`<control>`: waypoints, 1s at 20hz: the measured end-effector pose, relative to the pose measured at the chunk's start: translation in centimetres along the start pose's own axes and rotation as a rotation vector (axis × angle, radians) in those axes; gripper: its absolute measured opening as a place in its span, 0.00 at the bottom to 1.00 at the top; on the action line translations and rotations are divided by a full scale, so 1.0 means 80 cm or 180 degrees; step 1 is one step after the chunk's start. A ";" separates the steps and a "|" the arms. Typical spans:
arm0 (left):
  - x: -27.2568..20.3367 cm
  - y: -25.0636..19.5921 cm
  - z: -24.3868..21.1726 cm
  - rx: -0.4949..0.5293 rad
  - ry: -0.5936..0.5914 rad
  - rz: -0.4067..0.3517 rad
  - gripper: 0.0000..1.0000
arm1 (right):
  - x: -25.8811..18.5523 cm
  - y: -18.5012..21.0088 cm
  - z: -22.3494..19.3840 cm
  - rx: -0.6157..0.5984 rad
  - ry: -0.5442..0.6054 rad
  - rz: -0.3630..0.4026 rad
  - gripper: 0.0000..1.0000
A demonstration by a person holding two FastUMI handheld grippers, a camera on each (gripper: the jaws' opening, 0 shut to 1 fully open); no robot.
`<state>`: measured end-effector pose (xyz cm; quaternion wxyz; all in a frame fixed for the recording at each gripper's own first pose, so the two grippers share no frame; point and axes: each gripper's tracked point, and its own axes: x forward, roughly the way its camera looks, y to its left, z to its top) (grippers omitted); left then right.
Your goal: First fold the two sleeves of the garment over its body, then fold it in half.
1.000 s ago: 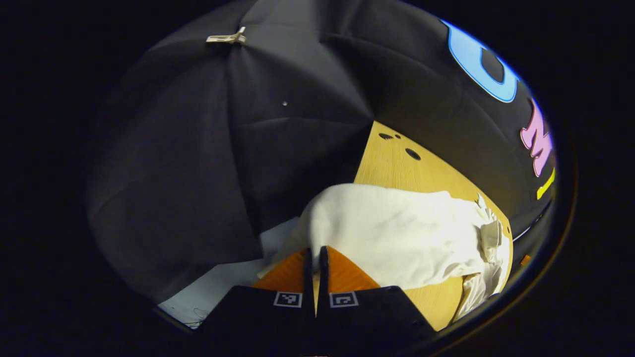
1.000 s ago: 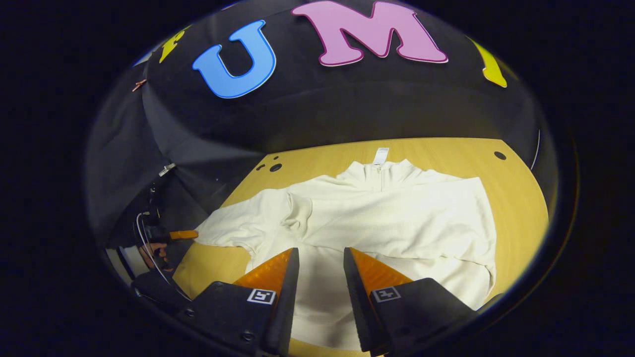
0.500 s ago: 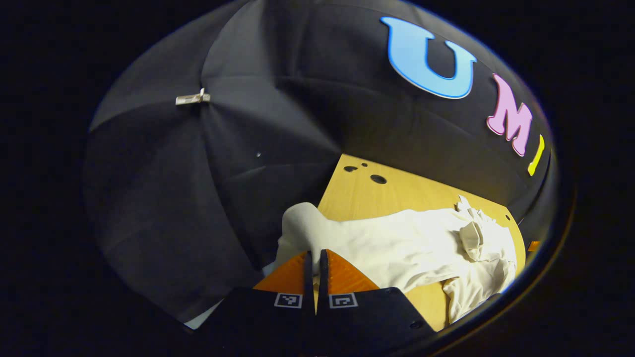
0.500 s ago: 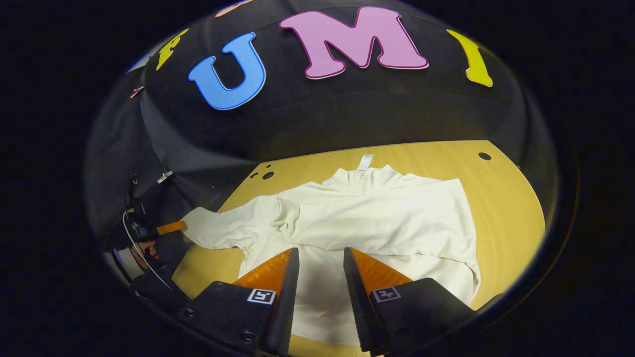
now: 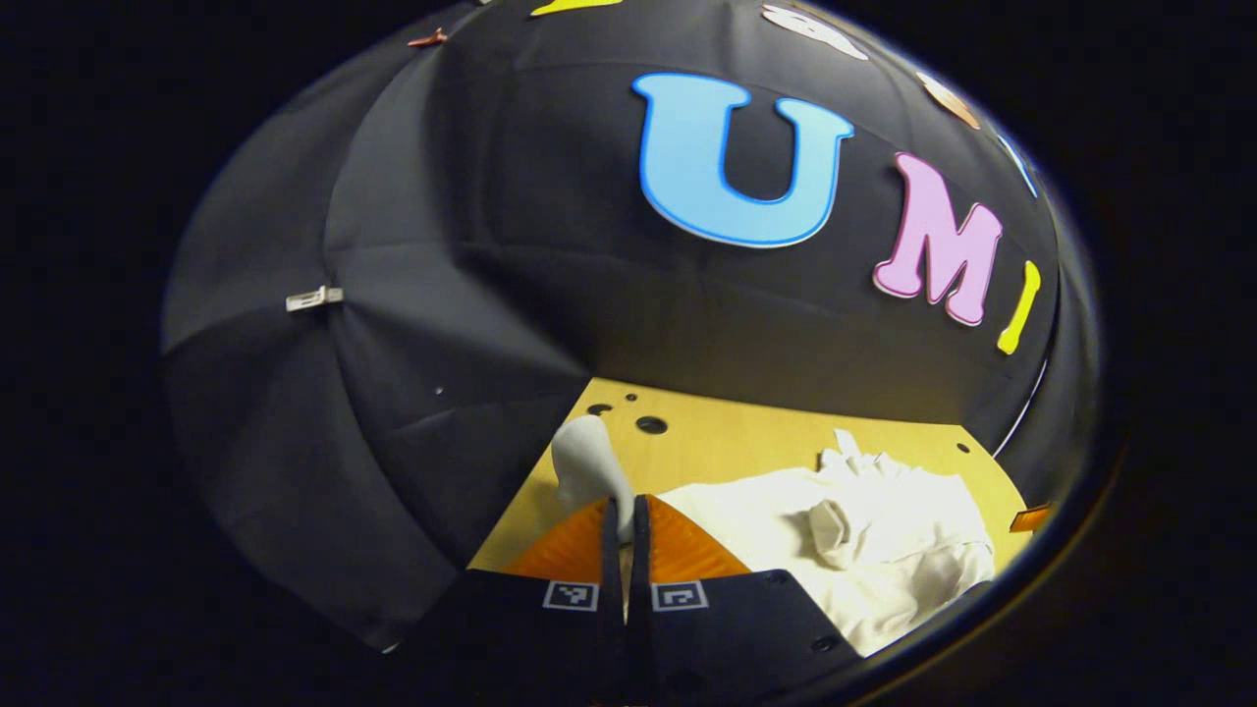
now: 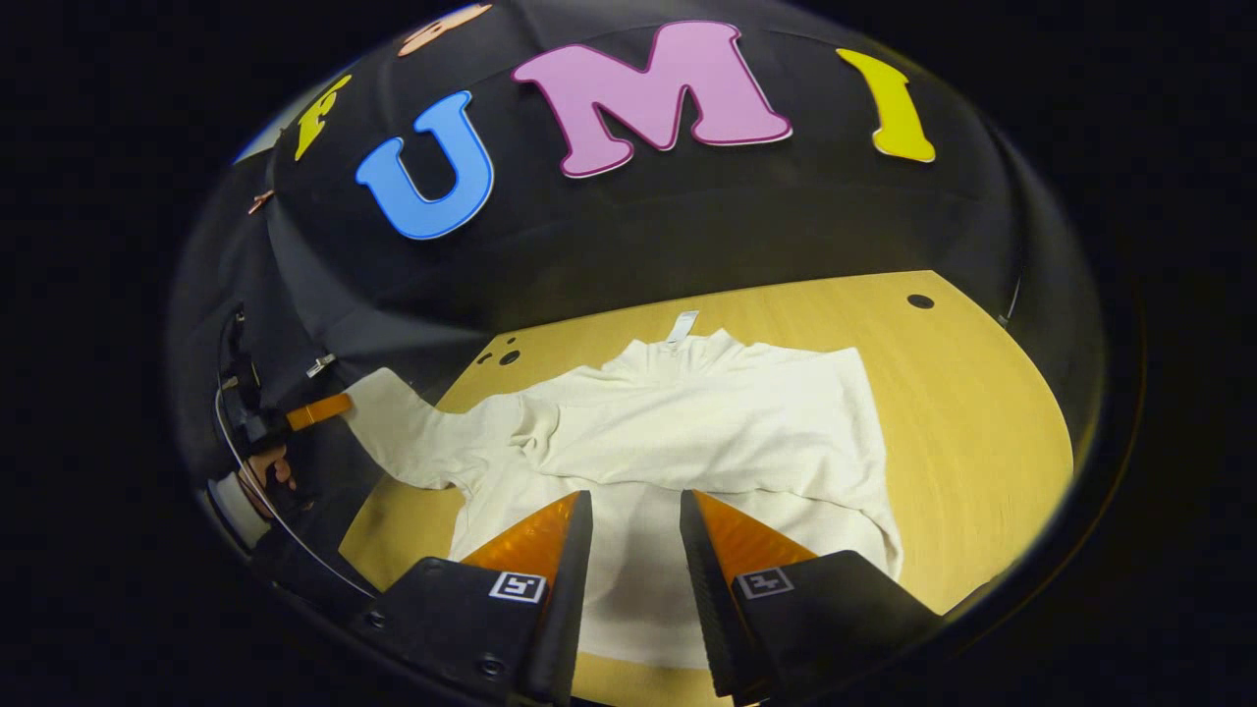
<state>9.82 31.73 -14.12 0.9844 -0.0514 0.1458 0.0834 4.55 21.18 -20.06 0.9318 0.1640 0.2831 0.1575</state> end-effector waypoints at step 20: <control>0.027 -0.390 -0.028 0.0641 0.0042 -0.0932 0.05 | -0.076 -0.212 -0.006 0.0515 -0.0125 -0.0496 0.55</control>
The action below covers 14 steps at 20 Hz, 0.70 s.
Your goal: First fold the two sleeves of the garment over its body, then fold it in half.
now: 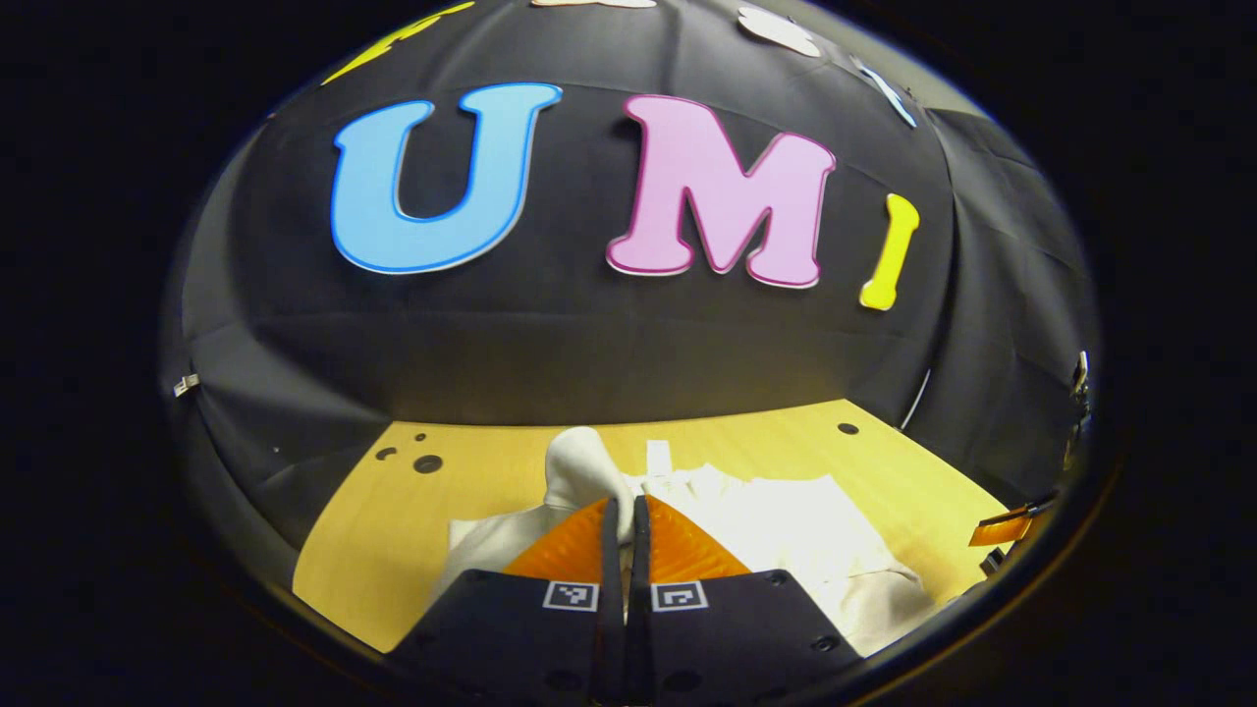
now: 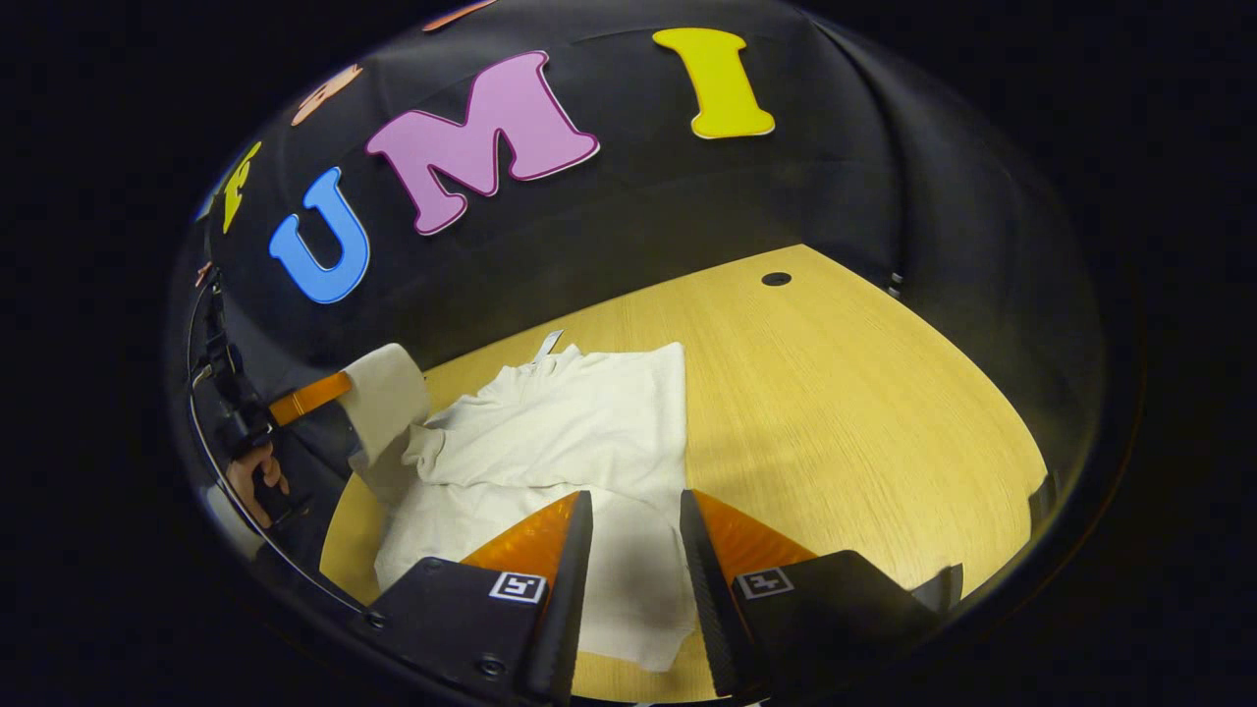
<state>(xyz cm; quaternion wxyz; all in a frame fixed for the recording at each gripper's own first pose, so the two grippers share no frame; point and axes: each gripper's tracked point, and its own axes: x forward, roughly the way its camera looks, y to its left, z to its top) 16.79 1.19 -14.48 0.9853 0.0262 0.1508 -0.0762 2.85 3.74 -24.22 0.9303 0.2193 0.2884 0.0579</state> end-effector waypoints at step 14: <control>0.086 -0.196 -0.143 0.0208 0.0584 -0.0697 0.16 | -0.001 -0.066 -0.011 0.0065 0.0193 0.0043 0.55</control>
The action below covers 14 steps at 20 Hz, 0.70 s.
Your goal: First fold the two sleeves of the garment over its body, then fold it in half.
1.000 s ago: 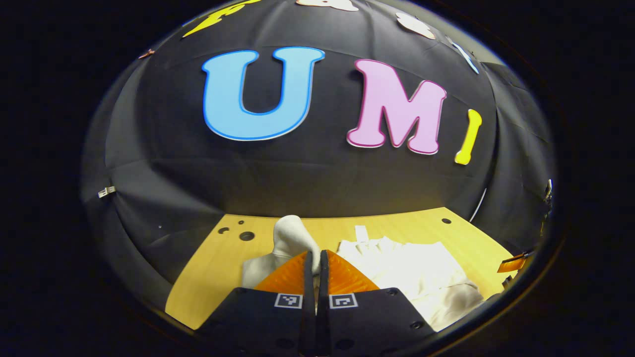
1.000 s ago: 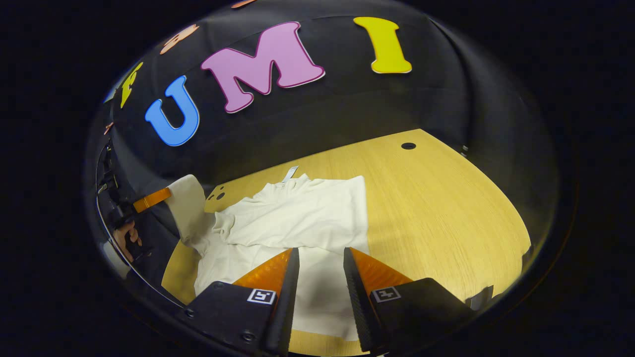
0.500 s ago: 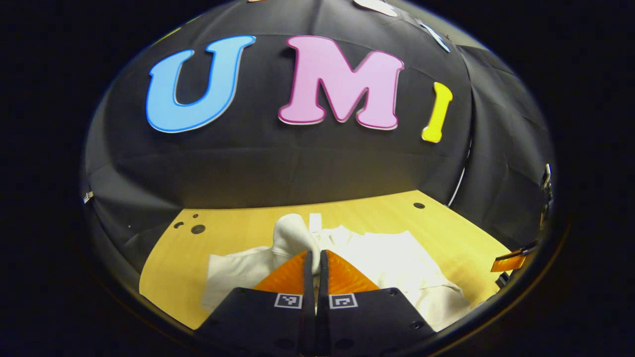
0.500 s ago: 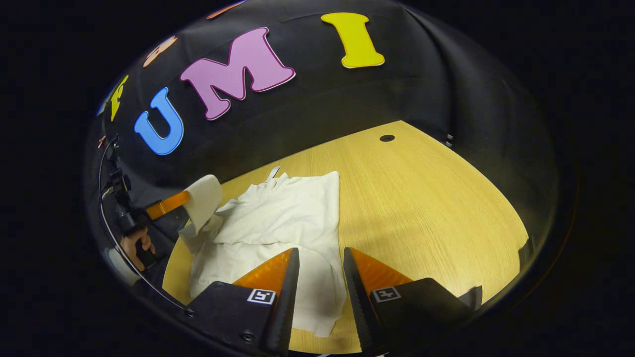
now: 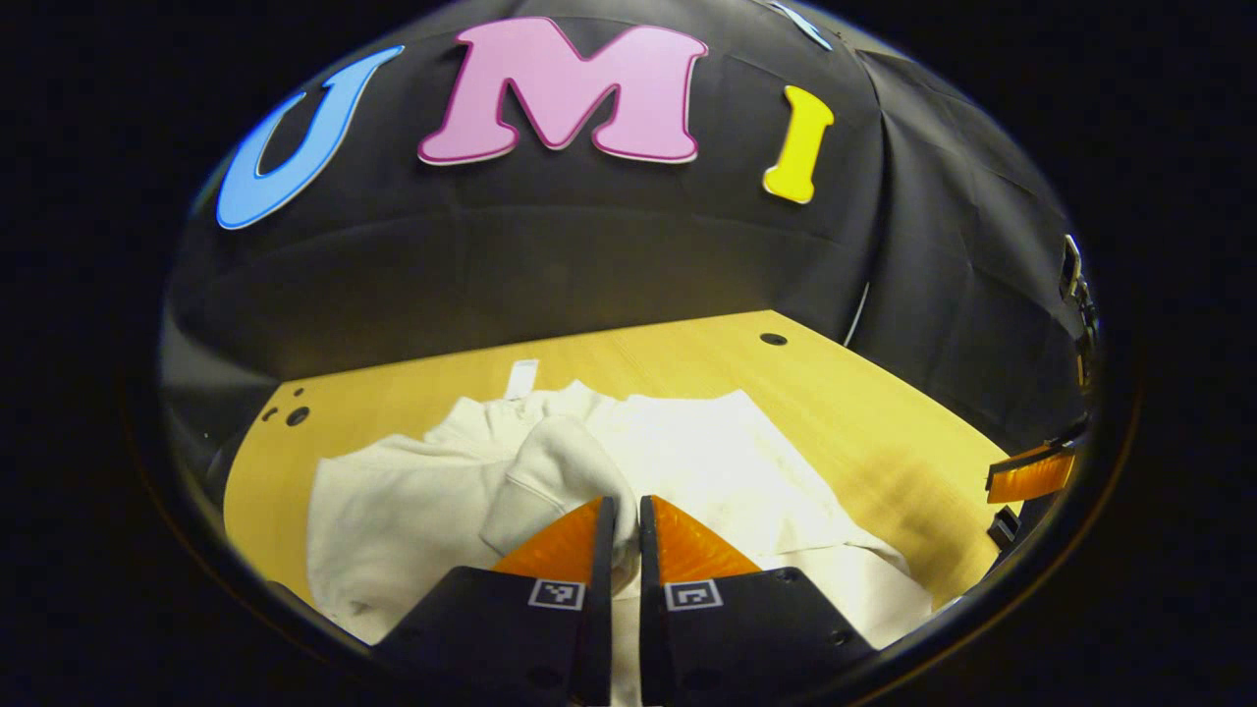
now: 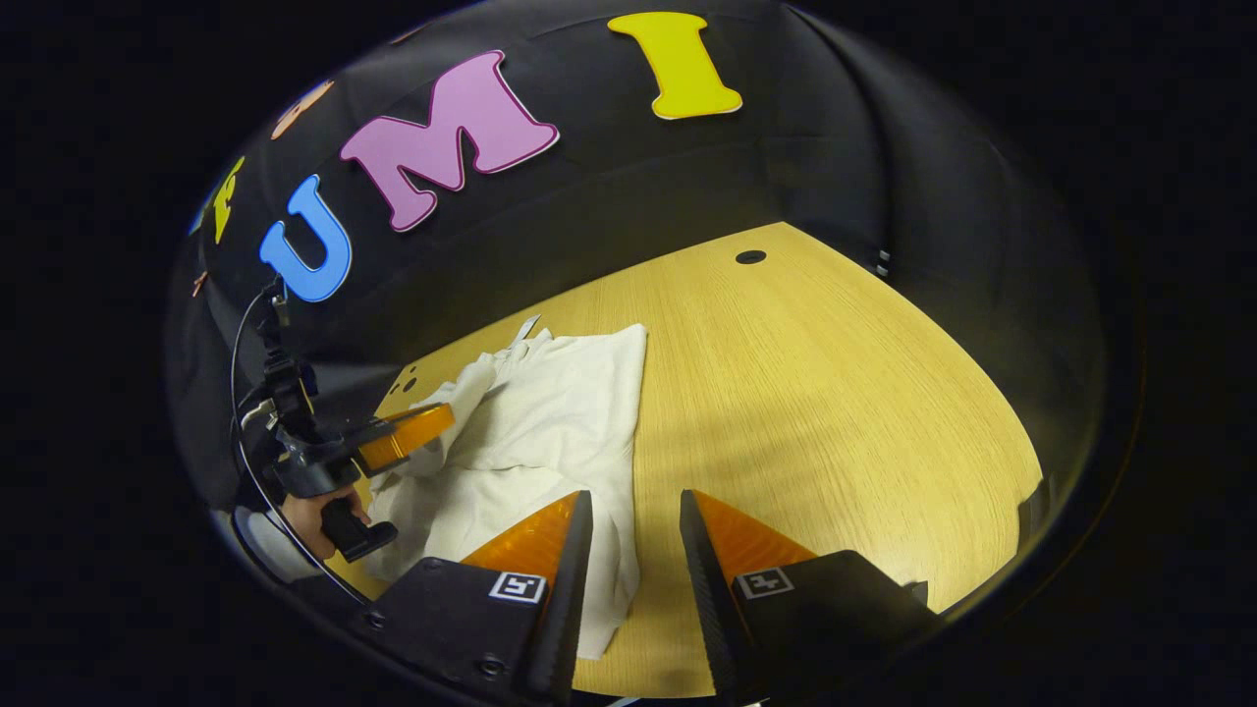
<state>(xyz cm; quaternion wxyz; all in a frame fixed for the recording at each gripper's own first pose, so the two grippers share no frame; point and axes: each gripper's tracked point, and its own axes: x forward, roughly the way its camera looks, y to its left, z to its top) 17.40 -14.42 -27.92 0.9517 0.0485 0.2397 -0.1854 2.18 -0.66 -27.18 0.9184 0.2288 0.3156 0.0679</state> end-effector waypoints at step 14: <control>-0.074 -0.033 -0.038 -0.0195 0.0036 -0.0181 0.96 | 0.002 0.018 -0.032 -0.0167 0.0191 0.0087 0.57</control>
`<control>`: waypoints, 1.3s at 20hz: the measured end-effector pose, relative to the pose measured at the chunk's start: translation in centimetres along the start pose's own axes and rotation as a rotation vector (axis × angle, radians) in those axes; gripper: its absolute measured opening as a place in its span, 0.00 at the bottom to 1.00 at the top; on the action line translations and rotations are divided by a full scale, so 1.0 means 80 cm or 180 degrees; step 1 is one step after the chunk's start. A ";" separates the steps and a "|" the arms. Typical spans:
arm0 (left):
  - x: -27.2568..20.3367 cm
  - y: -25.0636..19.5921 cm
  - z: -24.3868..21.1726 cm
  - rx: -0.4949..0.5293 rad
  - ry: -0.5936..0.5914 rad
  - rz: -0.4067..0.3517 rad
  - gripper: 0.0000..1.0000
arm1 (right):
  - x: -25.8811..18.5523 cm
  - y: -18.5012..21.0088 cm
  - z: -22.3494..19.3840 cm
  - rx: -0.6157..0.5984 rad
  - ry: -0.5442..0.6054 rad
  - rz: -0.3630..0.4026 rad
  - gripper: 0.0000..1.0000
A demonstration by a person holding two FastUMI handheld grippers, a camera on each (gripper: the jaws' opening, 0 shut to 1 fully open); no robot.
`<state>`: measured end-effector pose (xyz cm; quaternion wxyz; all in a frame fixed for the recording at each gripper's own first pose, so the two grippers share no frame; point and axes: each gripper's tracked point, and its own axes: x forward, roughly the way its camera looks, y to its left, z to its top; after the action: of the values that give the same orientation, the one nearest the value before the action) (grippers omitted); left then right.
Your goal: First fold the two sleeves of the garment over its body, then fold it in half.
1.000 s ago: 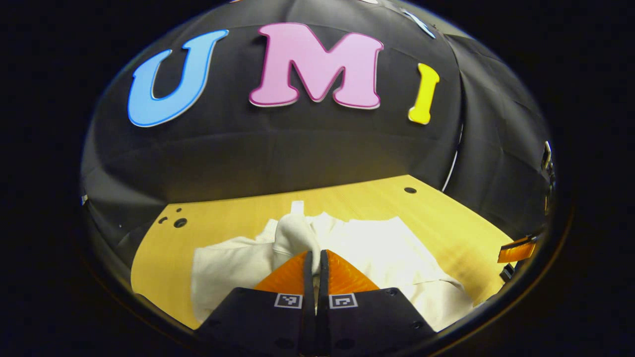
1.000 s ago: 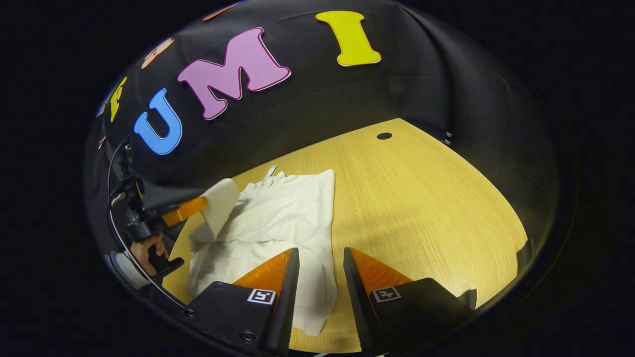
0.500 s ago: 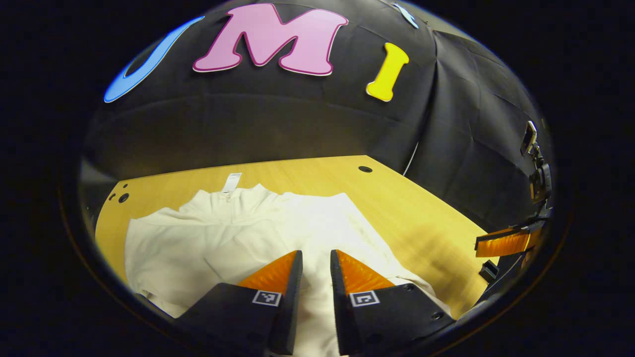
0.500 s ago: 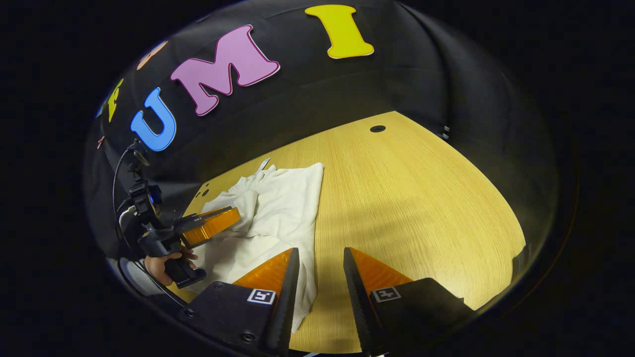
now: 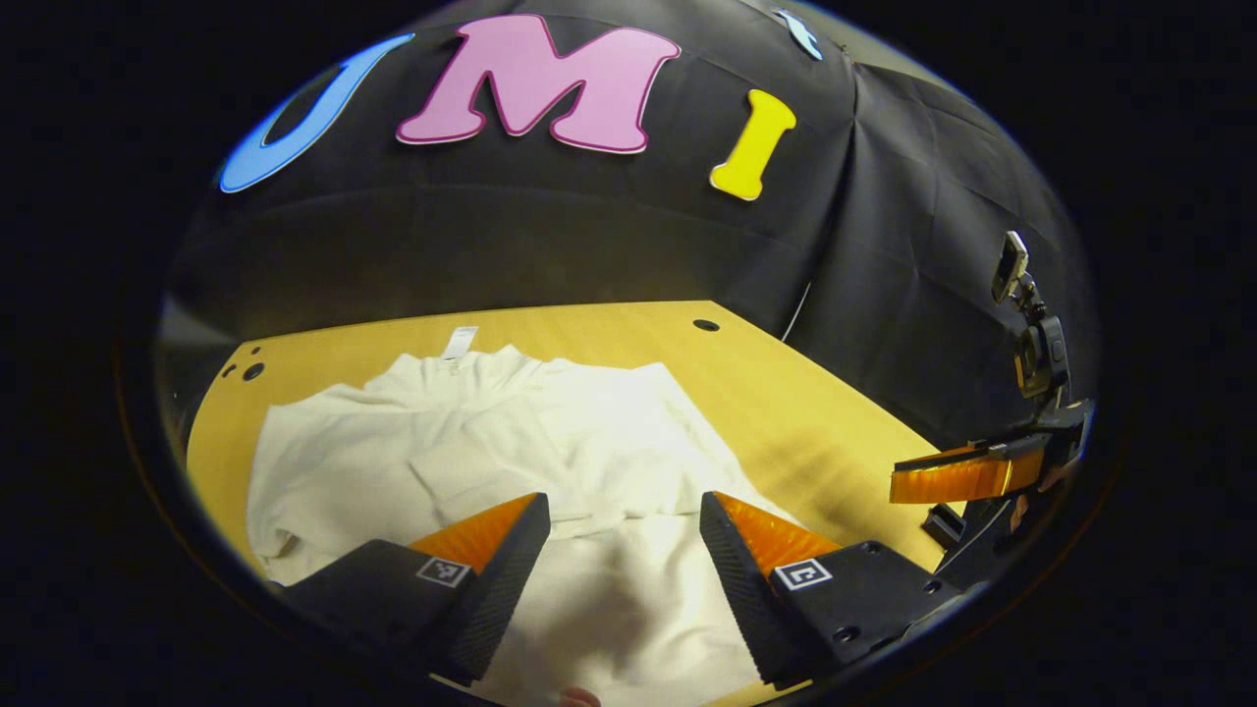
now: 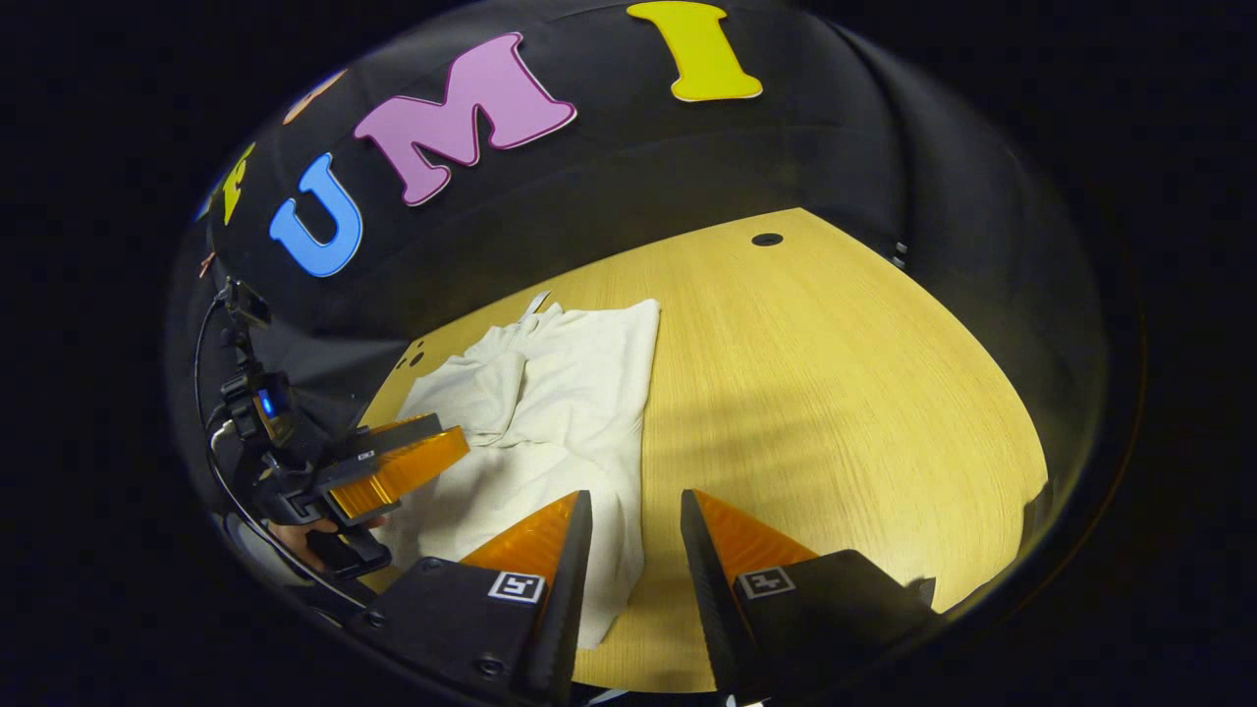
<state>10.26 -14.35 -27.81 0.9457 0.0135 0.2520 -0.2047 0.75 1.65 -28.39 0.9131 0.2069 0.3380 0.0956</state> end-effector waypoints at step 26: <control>-0.214 0.220 -0.202 -0.0663 0.0878 0.1203 0.96 | 0.005 0.039 -0.124 -0.0259 0.0658 -0.0416 0.99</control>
<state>-3.92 10.35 -34.98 0.9202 -0.0093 0.3914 0.0066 -5.55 7.64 -34.05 0.8853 0.1363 0.4389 0.0703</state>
